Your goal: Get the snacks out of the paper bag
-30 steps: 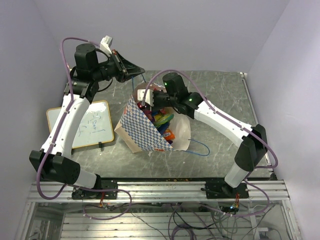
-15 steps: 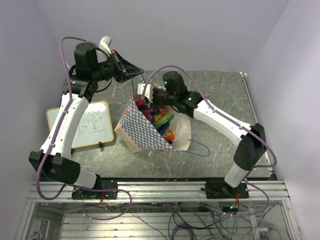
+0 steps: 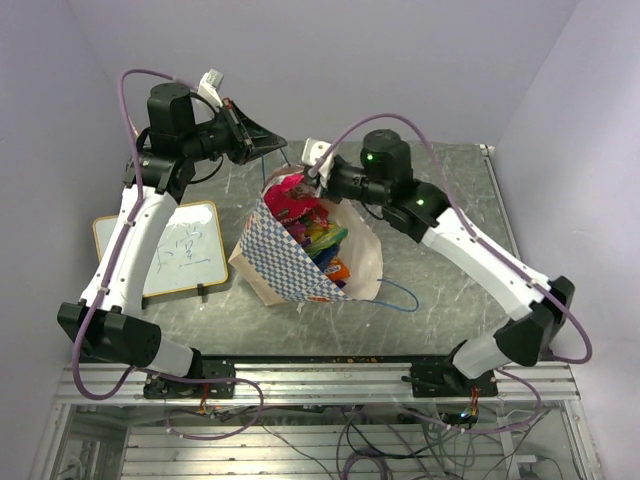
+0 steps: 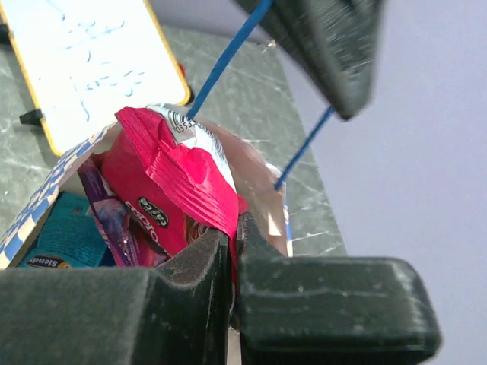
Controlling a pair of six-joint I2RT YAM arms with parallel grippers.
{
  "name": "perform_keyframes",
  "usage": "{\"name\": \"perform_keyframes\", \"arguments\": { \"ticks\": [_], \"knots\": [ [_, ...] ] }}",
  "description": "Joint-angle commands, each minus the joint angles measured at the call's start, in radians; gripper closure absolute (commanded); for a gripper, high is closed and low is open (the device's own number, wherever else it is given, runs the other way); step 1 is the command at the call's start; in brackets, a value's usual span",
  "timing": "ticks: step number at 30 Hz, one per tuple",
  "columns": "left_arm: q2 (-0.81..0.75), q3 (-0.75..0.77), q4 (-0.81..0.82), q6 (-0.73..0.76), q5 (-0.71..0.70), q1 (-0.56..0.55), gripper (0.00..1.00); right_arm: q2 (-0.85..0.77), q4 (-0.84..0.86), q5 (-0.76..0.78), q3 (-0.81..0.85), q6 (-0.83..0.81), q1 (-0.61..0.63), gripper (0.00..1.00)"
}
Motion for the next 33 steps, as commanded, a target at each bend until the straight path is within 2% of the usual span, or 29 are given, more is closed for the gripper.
{"name": "perform_keyframes", "arguments": {
  "ticks": [1,8,16,23,25,28,33],
  "knots": [
    [-0.012,0.008,0.094,-0.009,0.000,0.005,0.93,-0.111,0.071,0.064,0.065,0.040,-0.003,1.00],
    [0.051,0.145,-0.075,0.094,-0.007,0.006,0.93,-0.178,-0.026,0.124,0.136,0.019,-0.003,1.00],
    [0.046,0.107,-0.031,0.085,-0.003,0.008,0.93,-0.292,-0.050,0.179,0.153,0.025,-0.003,1.00],
    [0.076,0.187,-0.127,0.143,0.001,0.011,0.93,-0.366,-0.042,0.301,0.143,0.053,-0.002,1.00],
    [0.073,0.180,-0.123,0.140,0.005,0.011,0.93,-0.376,-0.035,0.371,0.142,0.074,-0.003,1.00],
    [0.061,0.153,-0.110,0.131,0.006,0.011,0.93,-0.387,-0.006,0.559,0.130,0.109,-0.002,1.00],
    [0.049,0.139,-0.121,0.140,0.011,0.012,0.93,-0.384,0.061,0.778,0.104,0.087,-0.002,1.00]
  ]
}}
